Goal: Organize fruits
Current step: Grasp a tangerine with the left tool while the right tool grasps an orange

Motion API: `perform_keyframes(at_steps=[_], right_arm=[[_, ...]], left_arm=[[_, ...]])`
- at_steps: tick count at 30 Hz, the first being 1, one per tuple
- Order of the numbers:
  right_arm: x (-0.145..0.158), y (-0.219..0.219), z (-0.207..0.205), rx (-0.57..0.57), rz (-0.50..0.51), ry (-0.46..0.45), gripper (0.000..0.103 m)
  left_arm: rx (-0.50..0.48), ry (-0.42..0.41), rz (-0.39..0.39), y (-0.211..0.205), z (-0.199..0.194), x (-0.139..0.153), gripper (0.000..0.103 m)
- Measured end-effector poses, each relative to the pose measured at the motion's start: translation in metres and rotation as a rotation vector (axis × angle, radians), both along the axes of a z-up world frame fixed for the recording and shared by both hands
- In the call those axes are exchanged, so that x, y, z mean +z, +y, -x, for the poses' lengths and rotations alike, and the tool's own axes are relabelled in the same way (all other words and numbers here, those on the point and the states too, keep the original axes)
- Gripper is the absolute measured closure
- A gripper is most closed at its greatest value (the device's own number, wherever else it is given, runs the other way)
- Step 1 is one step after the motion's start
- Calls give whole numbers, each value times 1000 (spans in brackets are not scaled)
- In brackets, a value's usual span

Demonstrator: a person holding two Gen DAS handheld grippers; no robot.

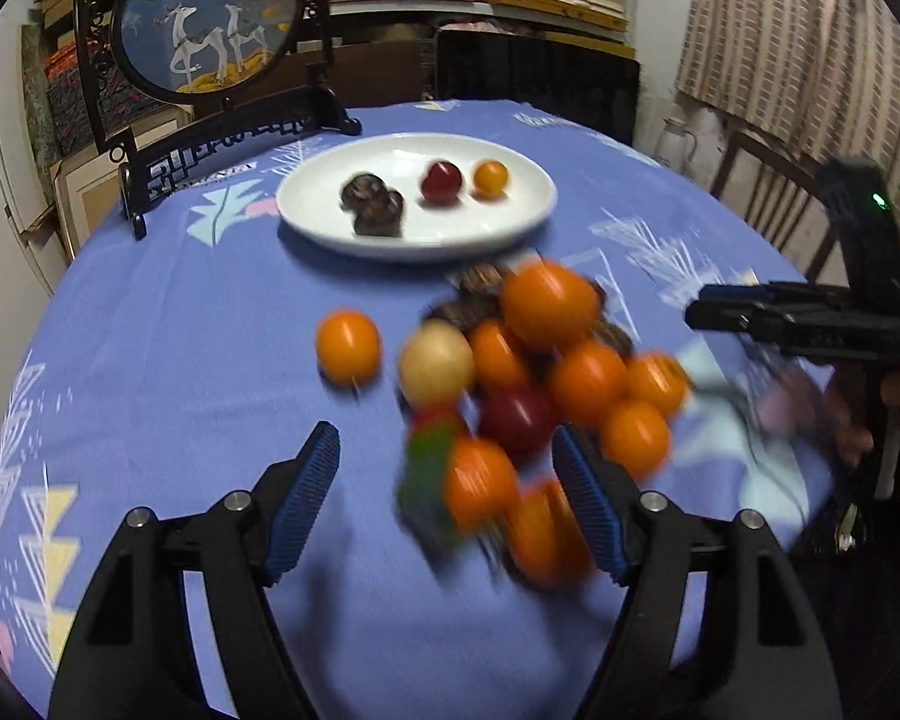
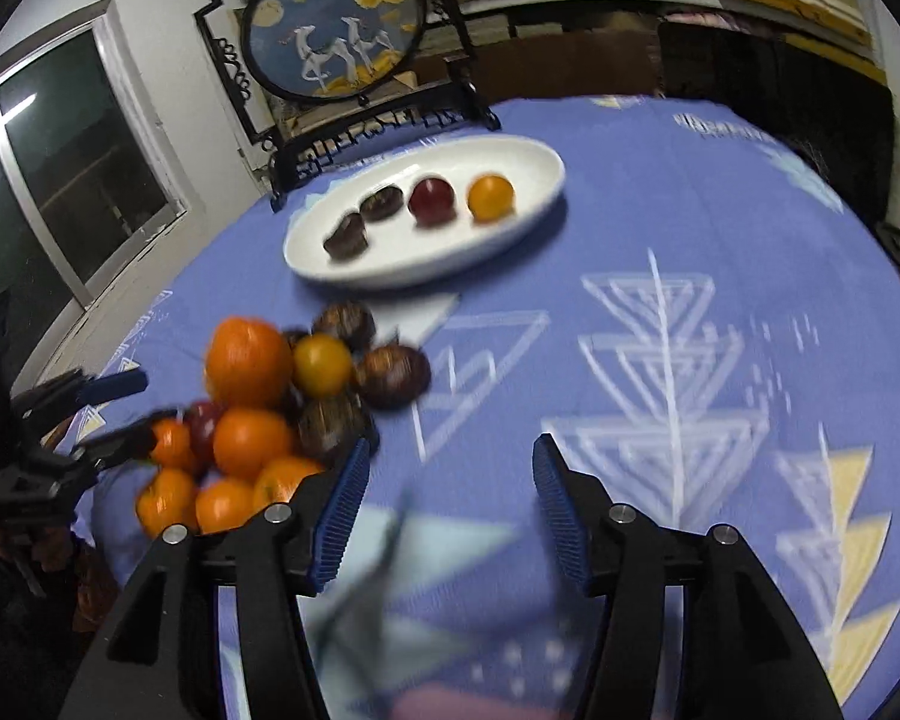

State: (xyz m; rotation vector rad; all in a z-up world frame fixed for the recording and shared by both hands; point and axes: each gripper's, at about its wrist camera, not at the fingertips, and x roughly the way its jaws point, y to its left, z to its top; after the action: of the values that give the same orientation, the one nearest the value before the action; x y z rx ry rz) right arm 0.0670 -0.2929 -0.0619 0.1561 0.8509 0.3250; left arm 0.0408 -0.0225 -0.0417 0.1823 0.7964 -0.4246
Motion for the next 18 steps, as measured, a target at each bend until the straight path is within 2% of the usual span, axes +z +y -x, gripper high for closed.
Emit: perform_keyframes(at_steps=[6, 10, 12, 14, 18], right_arm=[[-9, 0, 20, -27, -17, 10, 46], [-6, 6, 31, -15, -11, -1, 46], [-4, 8, 34, -8, -5, -7, 46], [-3, 9, 37, -6, -1, -12, 46], [-3, 8, 41, -9, -9, -14, 46]], left_arm=[[-4, -21, 23, -5, 33, -4, 32], [-17, -23, 15, -13, 46, -8, 44], [-20, -31, 3, -17, 49, -10, 45], [-15, -37, -11, -20, 46, -13, 58], [-9, -39, -3, -27, 43, -18, 58]])
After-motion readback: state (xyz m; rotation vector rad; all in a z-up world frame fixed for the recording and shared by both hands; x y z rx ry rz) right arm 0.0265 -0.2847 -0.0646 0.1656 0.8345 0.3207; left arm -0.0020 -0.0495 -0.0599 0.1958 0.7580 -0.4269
